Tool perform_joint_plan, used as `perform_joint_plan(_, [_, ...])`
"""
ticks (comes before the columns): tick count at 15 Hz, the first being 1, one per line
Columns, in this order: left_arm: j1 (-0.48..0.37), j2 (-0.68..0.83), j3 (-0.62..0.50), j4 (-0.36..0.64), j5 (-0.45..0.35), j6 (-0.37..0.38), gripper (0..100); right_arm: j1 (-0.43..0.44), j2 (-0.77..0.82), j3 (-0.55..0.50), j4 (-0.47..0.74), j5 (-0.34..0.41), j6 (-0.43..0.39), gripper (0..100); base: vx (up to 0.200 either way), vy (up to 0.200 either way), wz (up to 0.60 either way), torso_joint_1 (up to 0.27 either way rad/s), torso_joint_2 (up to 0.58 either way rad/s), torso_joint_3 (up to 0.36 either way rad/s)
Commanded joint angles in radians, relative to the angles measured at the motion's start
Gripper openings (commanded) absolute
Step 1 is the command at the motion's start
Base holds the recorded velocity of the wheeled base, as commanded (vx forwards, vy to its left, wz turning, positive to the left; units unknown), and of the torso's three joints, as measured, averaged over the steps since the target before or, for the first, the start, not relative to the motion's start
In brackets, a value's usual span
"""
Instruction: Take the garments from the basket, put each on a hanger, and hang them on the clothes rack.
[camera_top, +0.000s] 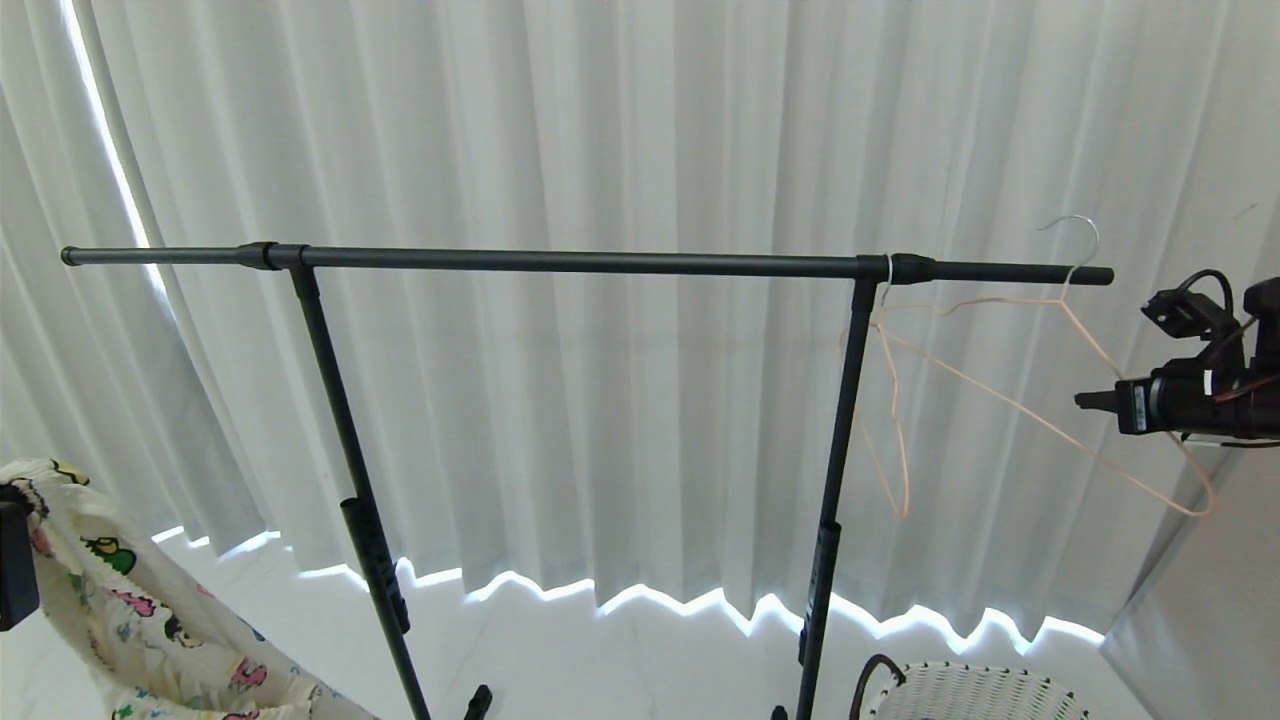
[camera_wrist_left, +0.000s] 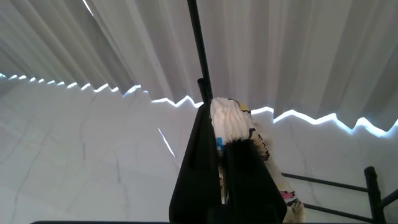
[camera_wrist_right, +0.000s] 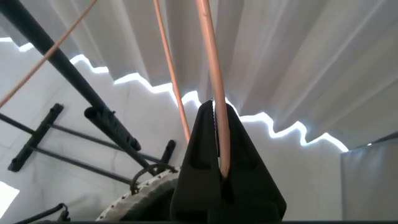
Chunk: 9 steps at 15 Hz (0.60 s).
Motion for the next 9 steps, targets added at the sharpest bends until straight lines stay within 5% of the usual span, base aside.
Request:
perform_joint_plan(1, [0.008, 0.004, 0.005, -0.027, 0.001, 0.0, 0, -0.017, -0.108, 0.081, -0.007, -0.007, 0.003, 0, 0.0, 0.0, 0.0, 0.0, 0.0, 0.0])
perform_joint_plan(5, [0.048, 0.014, 0.008, -0.069, -0.002, -0.002, 0, -0.036, -0.257, 0.221, -0.003, -0.153, 0.003, 0, 0.0, 0.0, 0.0, 0.0, 0.0, 0.0])
perform_joint_plan(9, [0.062, 0.014, 0.026, -0.069, -0.004, 0.001, 0, -0.03, -0.422, 0.354, 0.036, -0.386, 0.001, 0, 0.0, 0.0, 0.0, 0.0, 0.0, 0.0])
